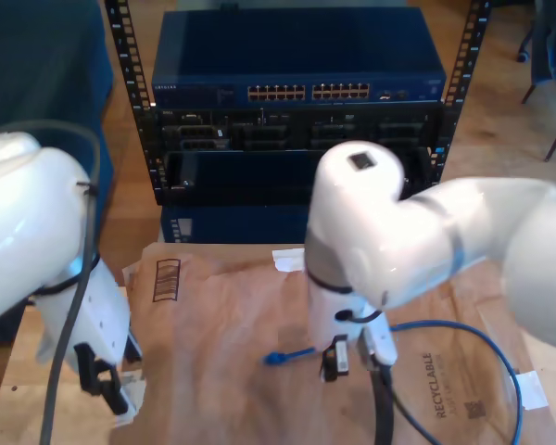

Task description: Grab the cable and plug it in

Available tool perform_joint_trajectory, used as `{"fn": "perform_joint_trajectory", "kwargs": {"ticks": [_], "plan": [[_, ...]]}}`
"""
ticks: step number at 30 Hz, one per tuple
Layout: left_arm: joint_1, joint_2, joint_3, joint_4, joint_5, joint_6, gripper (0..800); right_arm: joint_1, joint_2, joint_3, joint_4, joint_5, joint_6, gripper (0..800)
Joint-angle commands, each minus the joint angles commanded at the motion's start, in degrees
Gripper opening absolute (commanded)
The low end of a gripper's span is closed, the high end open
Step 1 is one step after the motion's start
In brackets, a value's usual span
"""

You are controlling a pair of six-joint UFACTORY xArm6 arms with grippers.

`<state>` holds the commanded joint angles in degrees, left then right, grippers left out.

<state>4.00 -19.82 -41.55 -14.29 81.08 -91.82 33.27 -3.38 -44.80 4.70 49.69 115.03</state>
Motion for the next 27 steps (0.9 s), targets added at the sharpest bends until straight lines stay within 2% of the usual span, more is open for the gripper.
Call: {"fn": "perform_joint_trajectory", "kwargs": {"ticks": [4, 10, 17, 18, 20, 25, 26, 27], "plan": [[0.0, 1.3, -0.4, 0.0, -0.1, 0.0, 800, 2.0, 3.4, -0.1, -0.2, -3.5, 2.8, 777], [0.6, 1.1, -0.1, 0.0, 0.1, 0.1, 800, 3.0, 5.7, -1.0, -0.2, -7.4, 3.9, 771], [0.6, 1.1, -0.1, 0.0, 0.1, 0.1, 800, 2.9, 9.1, -2.0, -1.1, -8.3, 3.9, 715], [0.6, 1.1, -0.1, 0.0, 0.1, 0.1, 800, 2.9, 9.2, -2.0, -1.8, -8.5, 4.0, 696], [0.6, 1.1, -0.1, 0.0, 0.1, 0.1, 800, 2.8, 9.2, -2.1, -1.9, -8.5, 4.1, 596], [0.6, 1.1, 0.0, 0.0, 0.1, 0.1, 800, 2.7, 9.2, -1.9, -2.1, -9.8, 4.0, 429], [0.6, 1.1, 0.0, 0.0, 0.1, 0.1, 800, 2.6, 9.2, -1.9, -2.2, -9.8, 4.1, 385], [0.6, 1.1, -0.1, 0.0, 0.1, 0.1, 800, 2.6, 9.1, -1.8, -2.2, -9.8, 4.1, 307]]}}
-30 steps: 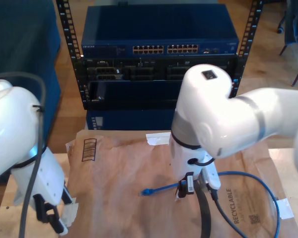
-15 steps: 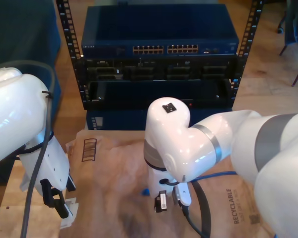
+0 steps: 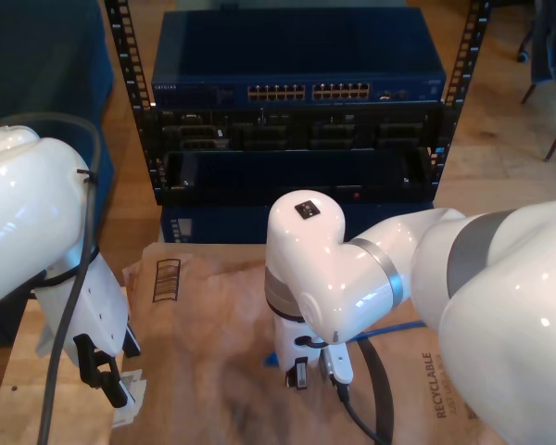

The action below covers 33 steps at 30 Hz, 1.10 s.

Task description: Grab the cable and plug it in

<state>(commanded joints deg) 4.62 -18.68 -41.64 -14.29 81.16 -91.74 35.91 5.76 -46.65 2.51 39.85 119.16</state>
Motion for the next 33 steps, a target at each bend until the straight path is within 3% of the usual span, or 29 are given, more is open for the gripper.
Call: {"fn": "perform_joint_trajectory", "kwargs": {"ticks": [4, 6, 9, 13, 18, 20, 26, 29, 33], "plan": [[0.0, 0.0, 0.0, 0.0, -0.1, 0.0, 800, 0.3, -0.5, 0.4, -1.6, -2.2, 0.1, 43], [0.0, 0.0, 0.0, 0.0, -0.1, 0.0, 800, 0.3, -0.8, 0.5, -2.2, -2.2, 1.0, 4], [0.0, 0.1, -0.2, 0.0, -0.1, 0.0, 800, 0.1, -2.1, 0.9, -2.8, -2.0, 1.2, 4], [-1.4, 0.4, -3.0, -1.1, -0.2, -0.3, 800, -2.6, -9.0, 1.7, -2.7, 0.1, 1.1, 3], [-7.4, 0.6, -8.3, -11.4, -0.3, 0.0, 800, -10.3, -18.1, -2.2, -2.0, 11.3, 1.2, 3], [-10.0, 3.2, -11.3, -13.9, -0.3, 0.0, 800, -10.7, -21.3, -4.7, -1.3, 15.3, 1.2, 3], [-14.3, 7.9, -19.5, -20.3, -0.1, 1.6, 799, -15.4, -29.0, -8.6, 8.1, 25.4, 0.7, 3], [-14.3, 8.2, -21.3, -24.3, 0.0, 4.7, 797, -18.5, -30.5, -9.3, 12.3, 28.6, -2.2, 3], [-14.2, 8.6, -22.0, -31.3, 0.6, 9.8, 795, -25.5, -31.2, -11.7, 21.8, 34.7, -7.7, 3]]}}
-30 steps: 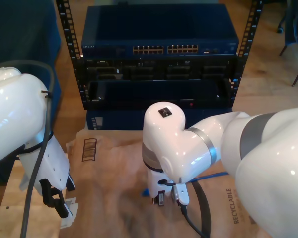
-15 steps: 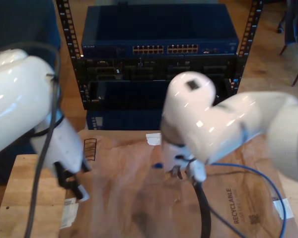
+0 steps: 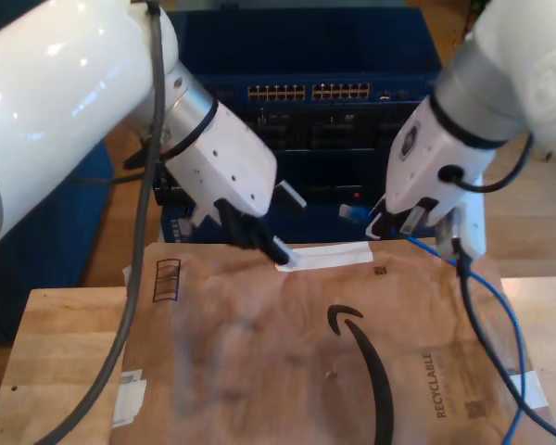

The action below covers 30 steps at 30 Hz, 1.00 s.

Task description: Grab the cable and plug it in

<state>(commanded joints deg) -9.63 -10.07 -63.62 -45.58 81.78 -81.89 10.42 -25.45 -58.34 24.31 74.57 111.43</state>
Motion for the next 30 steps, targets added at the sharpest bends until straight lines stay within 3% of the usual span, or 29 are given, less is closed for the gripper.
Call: {"fn": "perform_joint_trajectory", "kwargs": {"ticks": [3, 6, 12, 18, 30], "plan": [[0.0, 0.5, 0.1, -0.7, 0.1, 0.4, 795, -5.9, 0.0, -3.0, 5.9, 4.7, -3.0, 3], [0.1, 0.5, 0.3, -0.8, 0.2, 1.0, 797, -7.5, 0.0, -6.2, 7.6, 7.3, -3.3, 3], [0.1, 0.5, 0.2, -1.9, 0.4, 1.2, 795, -7.5, -0.1, -7.1, 11.9, 7.6, -3.3, 3], [2.2, 0.4, -3.2, -10.5, 7.7, 2.5, 797, -7.4, 0.0, -6.9, 12.0, 7.6, -3.3, 3], [3.7, 0.3, -3.4, -13.5, 7.8, 3.1, 794, -3.1, 0.4, -4.3, 11.8, 7.1, -3.2, 3]]}}
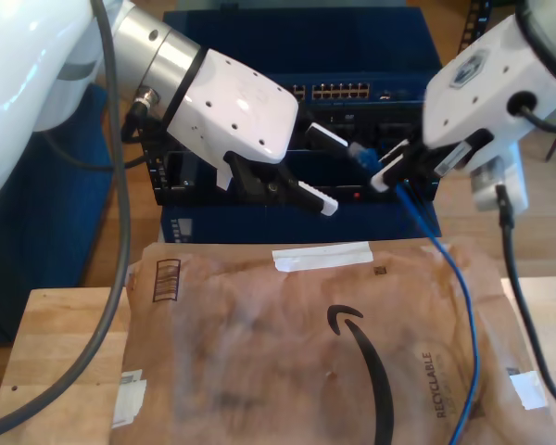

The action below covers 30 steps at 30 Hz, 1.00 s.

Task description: Grab the cable and plug it in

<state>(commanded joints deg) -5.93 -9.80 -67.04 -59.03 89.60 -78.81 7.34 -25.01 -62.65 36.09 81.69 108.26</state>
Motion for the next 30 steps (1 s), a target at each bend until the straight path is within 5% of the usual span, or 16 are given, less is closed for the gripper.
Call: {"fn": "perform_joint_trajectory", "kwargs": {"ticks": [30], "plan": [[1.1, -0.1, 0.0, -1.6, 5.6, -5.6, 574, 0.0, 0.9, 2.0, -0.4, -2.6, -0.2, 3]]}}
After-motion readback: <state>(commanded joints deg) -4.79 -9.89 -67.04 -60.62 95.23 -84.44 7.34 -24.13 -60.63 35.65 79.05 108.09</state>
